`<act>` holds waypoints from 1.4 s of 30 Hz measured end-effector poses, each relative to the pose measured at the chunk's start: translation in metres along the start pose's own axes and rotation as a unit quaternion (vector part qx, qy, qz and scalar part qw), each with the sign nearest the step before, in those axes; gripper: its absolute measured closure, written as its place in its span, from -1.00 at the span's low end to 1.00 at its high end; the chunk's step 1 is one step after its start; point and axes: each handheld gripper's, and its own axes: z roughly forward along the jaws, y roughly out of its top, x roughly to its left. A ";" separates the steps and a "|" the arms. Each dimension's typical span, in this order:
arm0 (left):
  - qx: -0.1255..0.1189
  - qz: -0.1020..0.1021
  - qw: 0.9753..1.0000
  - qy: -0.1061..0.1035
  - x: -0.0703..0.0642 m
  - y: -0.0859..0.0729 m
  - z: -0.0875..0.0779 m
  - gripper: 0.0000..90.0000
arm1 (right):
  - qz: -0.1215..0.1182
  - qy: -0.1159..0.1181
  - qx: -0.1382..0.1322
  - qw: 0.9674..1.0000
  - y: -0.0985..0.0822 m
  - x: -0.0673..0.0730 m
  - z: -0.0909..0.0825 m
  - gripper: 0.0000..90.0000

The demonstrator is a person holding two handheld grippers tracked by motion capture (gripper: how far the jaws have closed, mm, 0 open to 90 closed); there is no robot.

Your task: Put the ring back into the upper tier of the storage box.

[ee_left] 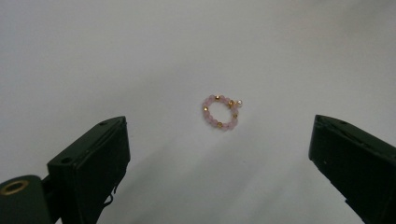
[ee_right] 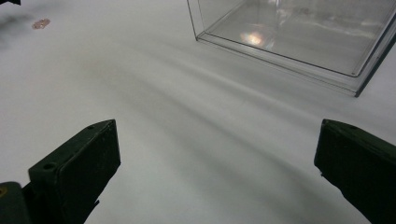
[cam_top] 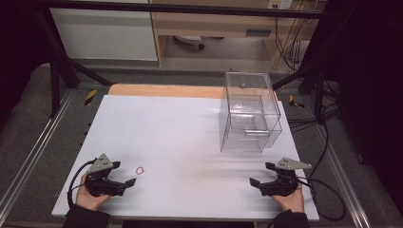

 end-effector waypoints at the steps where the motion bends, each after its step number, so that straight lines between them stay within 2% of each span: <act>1: -0.001 0.000 1.000 0.000 0.000 0.000 0.000 -0.89 | 0.000 0.000 0.000 1.000 0.000 0.000 0.000 -0.99; 21: 0.002 -0.010 1.000 0.008 0.001 0.007 -0.003 -0.86 | 0.000 -0.003 0.000 1.000 0.000 0.001 -0.001 -0.99; 29: 0.011 -0.012 1.000 0.024 0.003 0.012 0.000 -0.85 | 0.001 -0.005 0.004 1.000 0.000 0.001 0.000 -0.99; 33: 0.013 -0.020 0.999 0.028 0.005 0.015 0.003 -0.82 | -0.001 -0.005 0.003 1.000 0.000 0.000 0.000 -0.99; 39: 0.021 -0.033 0.999 0.030 0.005 0.018 0.011 -0.65 | -0.001 -0.005 0.002 1.000 0.000 0.000 -0.001 -0.99; 42: 0.021 -0.044 0.998 0.029 0.006 0.018 0.013 -0.47 | -0.001 -0.005 0.002 1.000 0.000 0.000 -0.001 -0.99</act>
